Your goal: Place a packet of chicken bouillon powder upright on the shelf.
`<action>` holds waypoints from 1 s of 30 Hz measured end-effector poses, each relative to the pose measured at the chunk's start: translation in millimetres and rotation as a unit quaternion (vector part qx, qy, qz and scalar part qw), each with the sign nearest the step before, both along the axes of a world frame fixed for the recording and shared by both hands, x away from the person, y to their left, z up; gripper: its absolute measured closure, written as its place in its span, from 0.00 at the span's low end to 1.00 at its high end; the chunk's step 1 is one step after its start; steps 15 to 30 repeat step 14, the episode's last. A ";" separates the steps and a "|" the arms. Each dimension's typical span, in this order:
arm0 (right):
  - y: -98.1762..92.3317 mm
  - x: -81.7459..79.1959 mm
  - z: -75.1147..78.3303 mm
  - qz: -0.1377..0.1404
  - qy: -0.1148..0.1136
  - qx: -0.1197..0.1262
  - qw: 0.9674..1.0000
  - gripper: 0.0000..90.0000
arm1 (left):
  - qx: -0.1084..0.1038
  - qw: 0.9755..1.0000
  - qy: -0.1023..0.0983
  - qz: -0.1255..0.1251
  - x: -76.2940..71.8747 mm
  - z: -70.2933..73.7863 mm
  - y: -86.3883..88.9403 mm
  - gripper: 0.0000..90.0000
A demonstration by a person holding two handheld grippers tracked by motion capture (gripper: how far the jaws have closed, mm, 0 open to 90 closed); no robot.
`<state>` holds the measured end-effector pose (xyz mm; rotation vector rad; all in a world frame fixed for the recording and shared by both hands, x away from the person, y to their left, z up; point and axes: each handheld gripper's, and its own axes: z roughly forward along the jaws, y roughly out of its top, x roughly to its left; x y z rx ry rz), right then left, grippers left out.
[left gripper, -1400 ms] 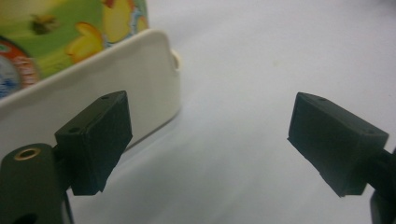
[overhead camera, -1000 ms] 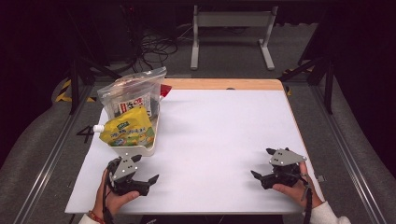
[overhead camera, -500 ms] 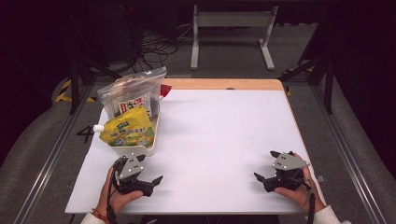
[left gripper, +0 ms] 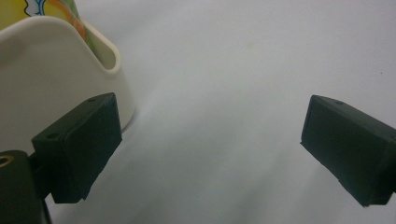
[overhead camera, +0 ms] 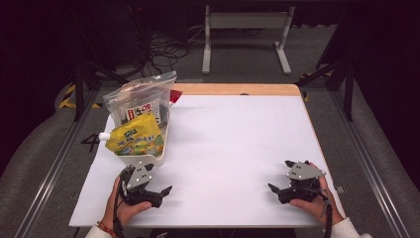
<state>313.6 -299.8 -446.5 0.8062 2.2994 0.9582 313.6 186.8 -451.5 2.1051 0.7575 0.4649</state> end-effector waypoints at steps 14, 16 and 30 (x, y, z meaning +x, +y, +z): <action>0.8 -1.4 -0.3 -0.007 -0.002 -0.006 1.000 0.08 | 0.003 1.000 0.005 -0.004 2.6 -0.8 -1.8 0.06; 0.8 -1.4 -0.3 -0.007 -0.002 -0.006 1.000 0.08 | 0.003 1.000 0.005 -0.004 2.6 -0.8 -1.8 0.06; 0.8 -1.4 -0.3 -0.007 -0.002 -0.006 1.000 0.08 | 0.003 1.000 0.005 -0.004 2.6 -0.8 -1.8 0.06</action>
